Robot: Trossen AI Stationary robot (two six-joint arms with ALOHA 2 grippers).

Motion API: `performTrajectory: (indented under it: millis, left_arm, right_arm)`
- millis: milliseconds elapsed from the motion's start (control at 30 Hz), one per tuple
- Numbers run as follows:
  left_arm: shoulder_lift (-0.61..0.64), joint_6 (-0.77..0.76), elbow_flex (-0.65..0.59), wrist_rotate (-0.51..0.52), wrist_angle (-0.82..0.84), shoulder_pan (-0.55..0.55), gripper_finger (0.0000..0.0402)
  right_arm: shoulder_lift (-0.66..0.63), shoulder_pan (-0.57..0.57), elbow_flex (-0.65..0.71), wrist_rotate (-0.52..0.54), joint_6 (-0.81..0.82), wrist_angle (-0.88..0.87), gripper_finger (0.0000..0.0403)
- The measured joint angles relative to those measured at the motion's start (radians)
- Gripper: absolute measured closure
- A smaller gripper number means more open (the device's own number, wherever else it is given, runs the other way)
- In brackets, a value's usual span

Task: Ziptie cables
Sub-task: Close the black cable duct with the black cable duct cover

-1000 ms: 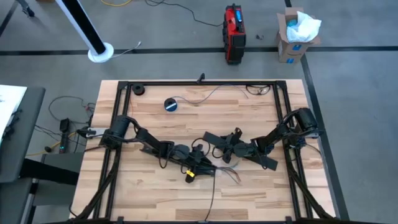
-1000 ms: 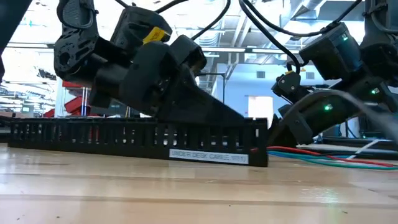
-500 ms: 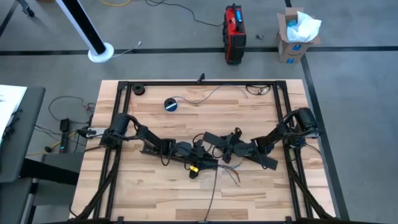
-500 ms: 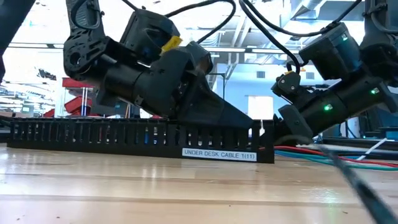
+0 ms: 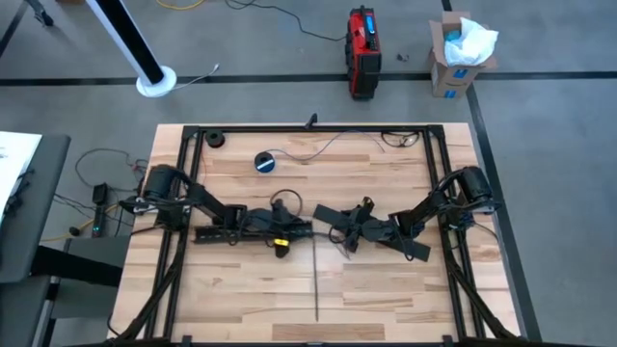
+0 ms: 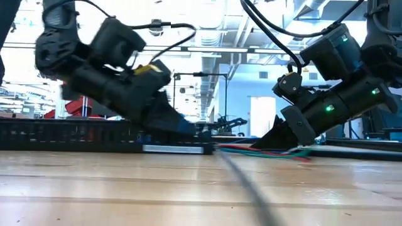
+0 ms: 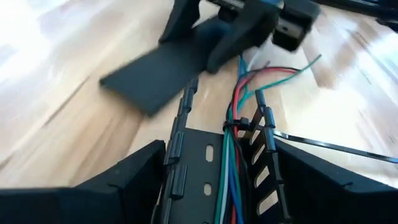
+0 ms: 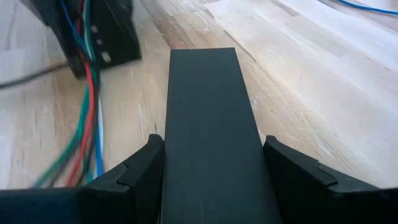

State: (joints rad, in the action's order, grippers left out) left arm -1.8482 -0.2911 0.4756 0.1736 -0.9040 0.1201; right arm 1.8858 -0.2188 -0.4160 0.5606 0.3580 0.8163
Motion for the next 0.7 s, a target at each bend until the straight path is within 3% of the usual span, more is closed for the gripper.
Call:
performTrajectory:
  millis: [267,467,700]
  left_arm:
    - [0.157,-0.035,-0.027,-0.199,0.144,-0.048,0.0134]
    - [0.181,-0.036,-0.026,-0.277,0.197,-0.085,0.0110]
    - [0.182,-0.018,-0.018,-0.297,0.168,-0.096,0.0094]
  right_arm:
    - [0.000,0.000,-0.003,0.000,0.000,0.005,0.0172]
    - [0.000,0.008,-0.003,-0.013,-0.001,0.007,0.0172]
    - [0.000,0.016,-0.003,-0.020,-0.004,0.008,0.0172]
